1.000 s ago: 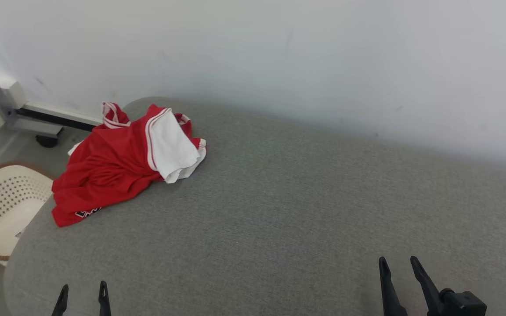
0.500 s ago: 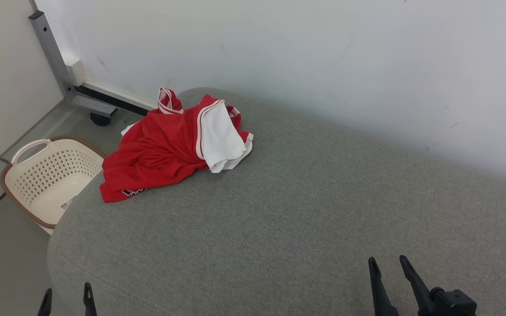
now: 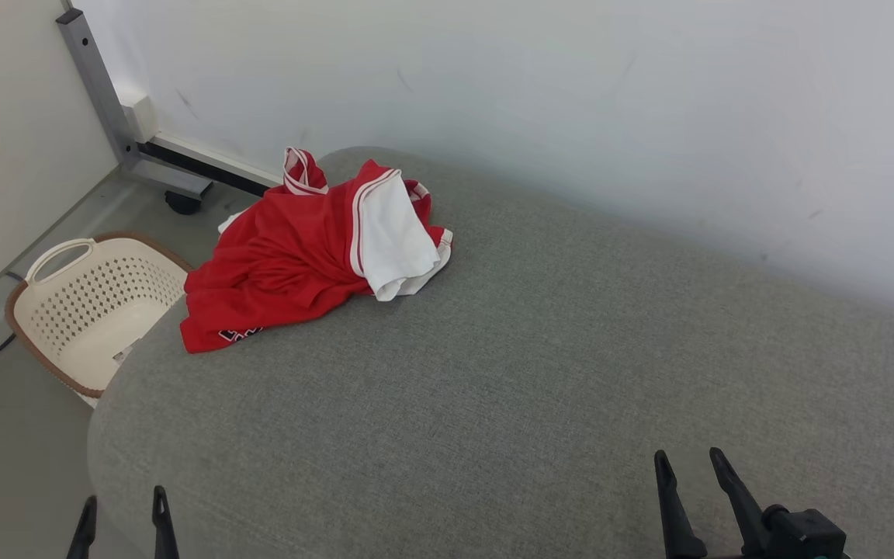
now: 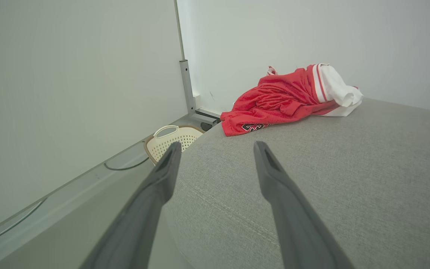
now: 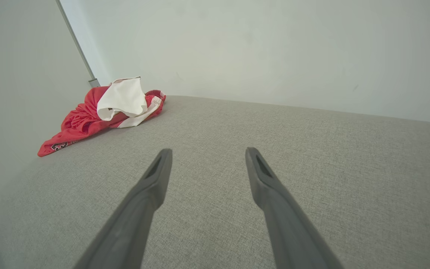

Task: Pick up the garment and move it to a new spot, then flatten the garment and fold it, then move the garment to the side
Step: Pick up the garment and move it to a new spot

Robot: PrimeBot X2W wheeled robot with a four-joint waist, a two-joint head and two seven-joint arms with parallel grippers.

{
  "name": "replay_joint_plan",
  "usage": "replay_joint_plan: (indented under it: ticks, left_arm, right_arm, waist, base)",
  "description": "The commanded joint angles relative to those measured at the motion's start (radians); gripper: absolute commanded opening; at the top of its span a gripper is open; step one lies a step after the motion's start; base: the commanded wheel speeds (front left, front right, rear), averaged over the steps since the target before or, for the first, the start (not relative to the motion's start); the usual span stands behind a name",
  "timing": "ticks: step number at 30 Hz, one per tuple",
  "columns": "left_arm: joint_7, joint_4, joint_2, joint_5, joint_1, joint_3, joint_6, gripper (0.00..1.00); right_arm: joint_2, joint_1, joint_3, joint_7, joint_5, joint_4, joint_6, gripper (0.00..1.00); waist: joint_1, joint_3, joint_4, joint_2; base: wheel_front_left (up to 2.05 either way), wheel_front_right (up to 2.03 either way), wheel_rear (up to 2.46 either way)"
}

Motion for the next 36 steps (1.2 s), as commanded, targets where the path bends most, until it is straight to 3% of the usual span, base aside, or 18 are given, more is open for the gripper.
replay_joint_plan:
  ticks: [1,8,17,26,36]
  left_arm:
    - [-0.004,0.001,-0.002,0.004,-0.011,-0.003,-0.003,1.00]
    - [-0.004,0.024,0.033,-0.043,-0.112,0.040,-0.020,1.00]
    - [0.016,0.164,0.139,-0.106,-0.352,0.070,-0.055,1.00]
    - [0.155,0.307,0.263,-0.224,-0.636,0.091,-0.076,1.00]
    - [0.269,0.528,0.392,-0.261,-0.872,0.051,-0.083,1.00]
  right_arm:
    - [-0.003,0.012,-0.001,0.000,0.006,-0.004,-0.002,1.00]
    - [-0.003,-0.027,0.012,0.000,-0.020,-0.015,-0.002,1.00]
    - [-0.003,-0.095,0.035,0.000,-0.042,-0.033,-0.002,1.00]
    - [-0.003,-0.182,0.033,0.000,-0.054,-0.066,-0.002,1.00]
    - [-0.002,-0.242,0.017,0.000,-0.041,-0.091,-0.002,1.00]
  waist:
    - [0.0000,-0.002,-0.009,0.0000]
    - [0.0000,0.030,-0.105,0.0000]
    - [0.0000,0.107,-0.240,0.0000]
    - [0.0000,0.241,-0.374,0.0000]
    - [0.0000,0.357,-0.485,0.0000]
  base:
    - [0.00,0.00,0.00]
    - [0.00,0.00,0.00]
    - [0.00,0.00,0.00]
    - [0.00,0.00,0.00]
    - [0.00,0.00,0.00]
